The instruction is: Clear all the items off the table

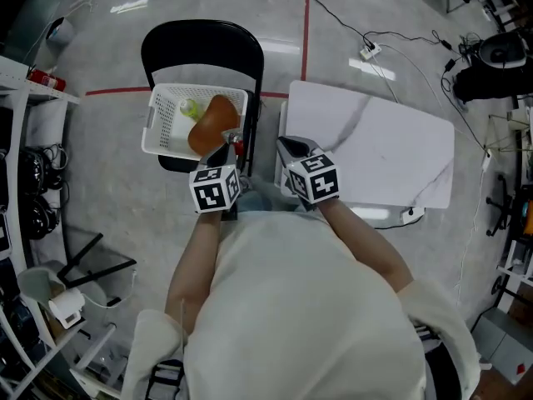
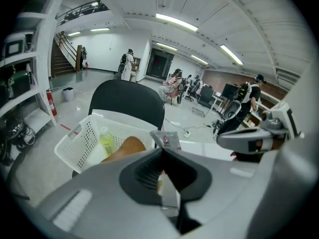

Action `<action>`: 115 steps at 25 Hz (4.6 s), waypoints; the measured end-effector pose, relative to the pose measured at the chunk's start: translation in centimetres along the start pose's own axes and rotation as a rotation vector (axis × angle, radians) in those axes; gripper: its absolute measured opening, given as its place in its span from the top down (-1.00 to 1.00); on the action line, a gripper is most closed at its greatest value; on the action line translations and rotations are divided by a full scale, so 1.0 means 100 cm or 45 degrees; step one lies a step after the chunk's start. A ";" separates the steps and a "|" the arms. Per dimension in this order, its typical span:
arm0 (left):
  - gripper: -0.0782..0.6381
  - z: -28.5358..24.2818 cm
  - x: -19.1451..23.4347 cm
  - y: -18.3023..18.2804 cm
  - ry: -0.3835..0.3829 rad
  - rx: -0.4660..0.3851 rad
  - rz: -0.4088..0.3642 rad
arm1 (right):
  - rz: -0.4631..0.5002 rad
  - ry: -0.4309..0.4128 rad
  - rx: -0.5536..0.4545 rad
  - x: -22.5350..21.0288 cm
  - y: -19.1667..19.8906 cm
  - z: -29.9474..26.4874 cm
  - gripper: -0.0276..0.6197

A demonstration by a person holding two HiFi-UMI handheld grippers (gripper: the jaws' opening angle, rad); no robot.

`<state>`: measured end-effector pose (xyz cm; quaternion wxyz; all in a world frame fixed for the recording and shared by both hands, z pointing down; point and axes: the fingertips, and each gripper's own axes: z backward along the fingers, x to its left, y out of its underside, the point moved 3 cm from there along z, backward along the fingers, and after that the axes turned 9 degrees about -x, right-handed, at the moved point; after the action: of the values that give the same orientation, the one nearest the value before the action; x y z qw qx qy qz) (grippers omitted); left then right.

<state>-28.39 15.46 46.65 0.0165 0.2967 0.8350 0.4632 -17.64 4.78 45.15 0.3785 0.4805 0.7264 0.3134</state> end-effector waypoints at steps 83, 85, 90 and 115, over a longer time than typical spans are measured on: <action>0.76 0.002 0.189 0.000 -0.105 0.054 0.191 | 0.011 -0.126 0.133 0.131 -0.017 -0.160 0.91; 0.76 0.001 0.178 -0.004 -0.065 0.063 0.132 | -0.014 -0.082 0.117 0.124 -0.015 -0.151 0.91; 0.76 -0.007 0.139 -0.015 0.046 0.091 -0.007 | -0.093 0.026 0.071 0.099 -0.015 -0.127 0.91; 0.76 0.031 -0.022 0.033 0.296 0.111 -0.149 | -0.233 0.241 -0.060 0.041 0.050 0.025 0.91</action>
<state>-24.05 18.05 46.92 -0.0663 0.1924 0.8663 0.4561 -14.22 10.58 46.91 0.3464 0.3715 0.7922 0.3383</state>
